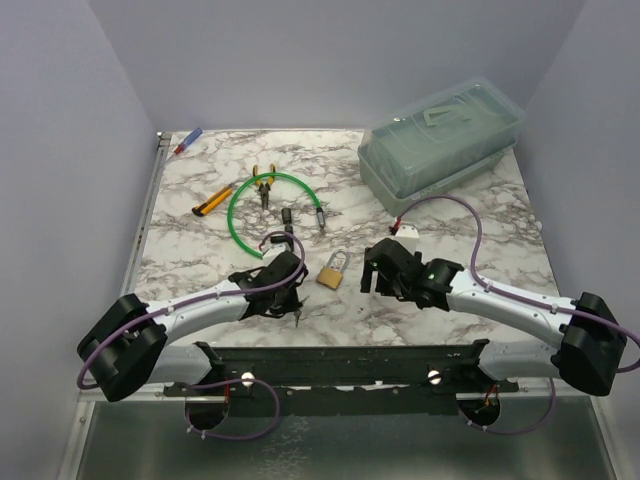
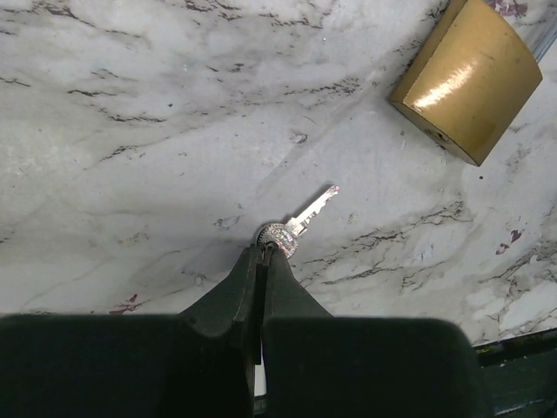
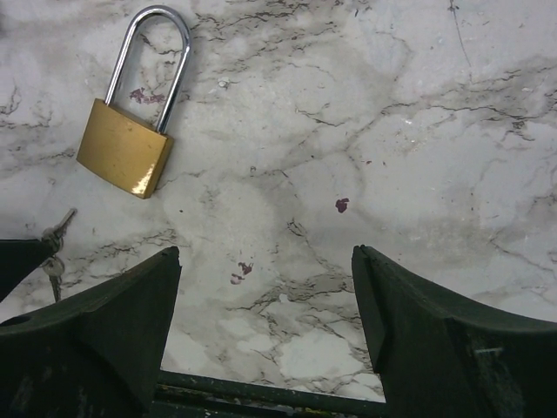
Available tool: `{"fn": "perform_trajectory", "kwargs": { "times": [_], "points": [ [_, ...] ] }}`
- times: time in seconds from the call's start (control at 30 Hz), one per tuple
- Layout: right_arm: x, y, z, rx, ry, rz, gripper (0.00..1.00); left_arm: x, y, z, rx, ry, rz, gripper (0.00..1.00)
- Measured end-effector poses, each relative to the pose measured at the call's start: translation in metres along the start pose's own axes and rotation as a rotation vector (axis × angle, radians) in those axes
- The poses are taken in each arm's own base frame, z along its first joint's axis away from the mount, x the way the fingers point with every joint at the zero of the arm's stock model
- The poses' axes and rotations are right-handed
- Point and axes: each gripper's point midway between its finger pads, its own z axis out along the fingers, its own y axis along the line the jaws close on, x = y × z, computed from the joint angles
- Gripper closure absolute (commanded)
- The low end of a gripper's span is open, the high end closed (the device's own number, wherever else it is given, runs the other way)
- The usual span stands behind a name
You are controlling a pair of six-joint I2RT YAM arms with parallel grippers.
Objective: Unlock with the key
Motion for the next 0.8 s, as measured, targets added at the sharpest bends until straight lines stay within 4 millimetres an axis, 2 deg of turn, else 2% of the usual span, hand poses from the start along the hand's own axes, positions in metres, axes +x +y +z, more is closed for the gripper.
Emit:
{"fn": "perform_trajectory", "kwargs": {
  "times": [0.1,0.27,0.53,0.8],
  "points": [
    [0.001,0.009,0.001,-0.036,0.011,0.016,0.15,0.003,-0.004,-0.001,0.006,-0.011,0.029,1.0],
    [-0.004,0.035,-0.001,-0.149,0.013,0.054,0.16,0.001,-0.015,-0.01,0.062,-0.048,0.062,1.0],
    [-0.003,0.067,-0.012,-0.358,0.006,0.115,0.19,-0.013,-0.031,-0.039,0.209,-0.151,0.078,1.0],
    [-0.013,0.105,-0.029,-0.566,-0.004,0.13,0.25,-0.016,-0.049,-0.062,0.333,-0.199,0.122,1.0]
  ]
}}
